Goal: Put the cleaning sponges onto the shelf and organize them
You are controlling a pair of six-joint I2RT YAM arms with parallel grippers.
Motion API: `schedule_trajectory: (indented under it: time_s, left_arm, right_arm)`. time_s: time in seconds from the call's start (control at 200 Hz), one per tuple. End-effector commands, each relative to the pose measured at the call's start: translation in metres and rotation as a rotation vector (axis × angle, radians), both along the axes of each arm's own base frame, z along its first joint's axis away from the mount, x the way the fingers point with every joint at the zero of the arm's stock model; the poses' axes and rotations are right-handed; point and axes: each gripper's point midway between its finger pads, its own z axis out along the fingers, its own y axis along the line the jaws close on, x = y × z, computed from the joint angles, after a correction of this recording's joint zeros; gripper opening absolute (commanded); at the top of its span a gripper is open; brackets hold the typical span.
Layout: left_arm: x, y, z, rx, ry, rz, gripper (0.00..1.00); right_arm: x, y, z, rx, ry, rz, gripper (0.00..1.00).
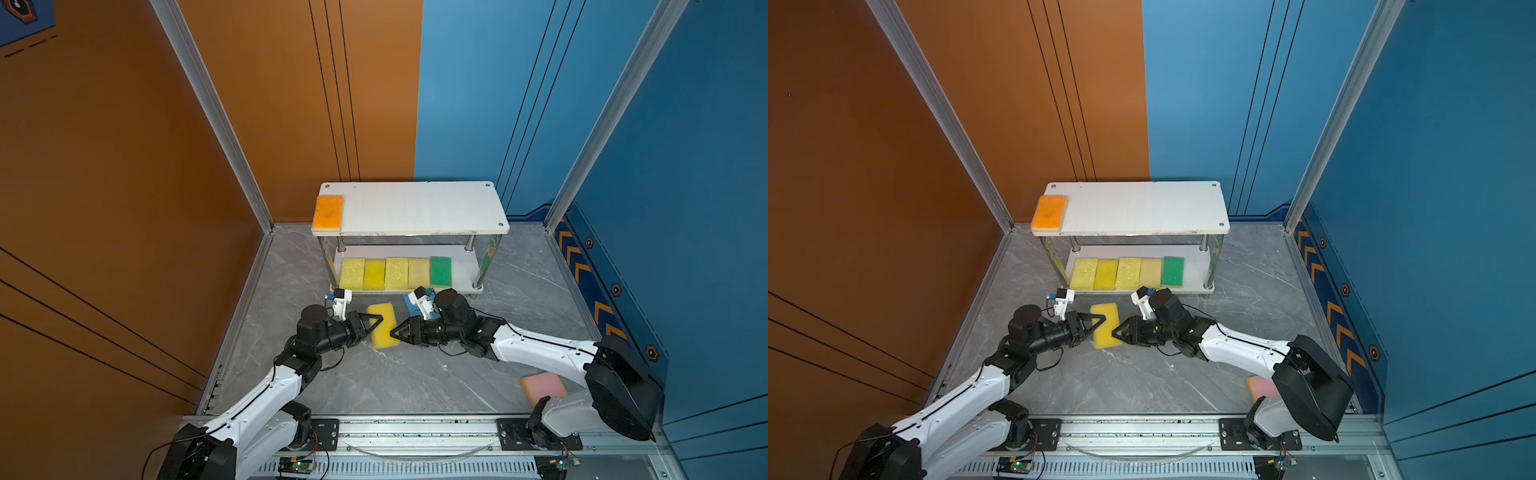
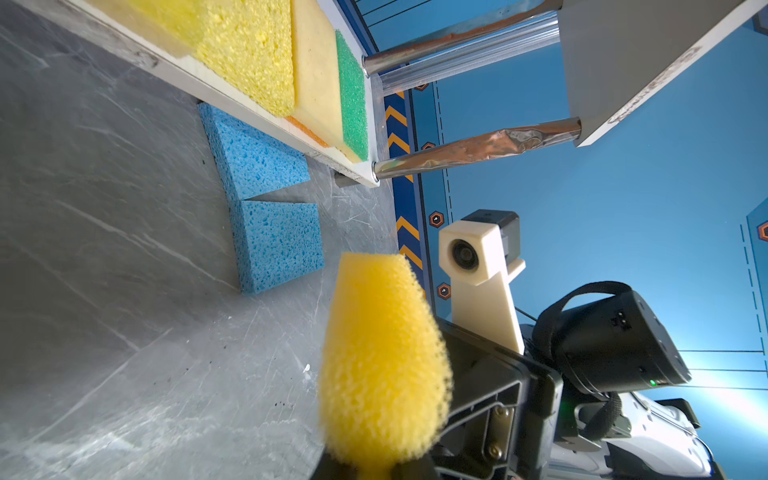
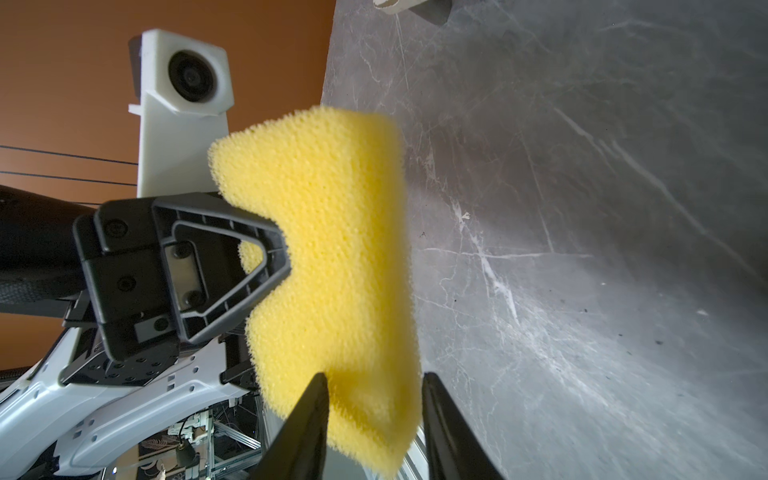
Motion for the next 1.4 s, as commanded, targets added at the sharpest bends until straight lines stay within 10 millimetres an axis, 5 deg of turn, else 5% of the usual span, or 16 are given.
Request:
schedule_trajectory:
  time_s: [0.0,0.385,0.621,0.721,0.876,1.181,1.391]
  left_arm:
    - [-0.002,0.002,0.007,-0.024,-0.024,-0.009,0.11]
    - [-0.002,0.007,0.010,-0.037,-0.027,0.005,0.12]
    - [-0.005,0.019,0.031,-0.083,-0.076,0.025,0.59]
    - [-0.010,0.037,0.041,-0.077,-0.100,0.076,0.80]
    - [-0.027,0.071,0.043,0.097,-0.121,0.188,0.96]
    - [-0.029,0.080,0.020,0.160,-0.052,0.238,0.98]
    - [-0.032,0.078,0.015,0.175,-0.041,0.220,0.98]
  right_arm:
    - [-0.005,0.005,0.012,0.036,-0.005,0.017,0.36]
    - [-0.008,0.015,0.018,0.057,-0.007,0.024,0.09]
    - [-0.005,0.004,0.042,-0.022,-0.092,0.003,0.04]
    - [-0.003,-0.005,0.066,-0.085,-0.171,-0.006,0.03]
    - [0.002,-0.018,0.112,-0.118,-0.290,-0.038,0.03]
    - [0.046,-0.002,0.214,-0.103,-0.505,-0.110,0.05]
    - [0.103,0.028,0.241,-0.098,-0.546,-0.147,0.05]
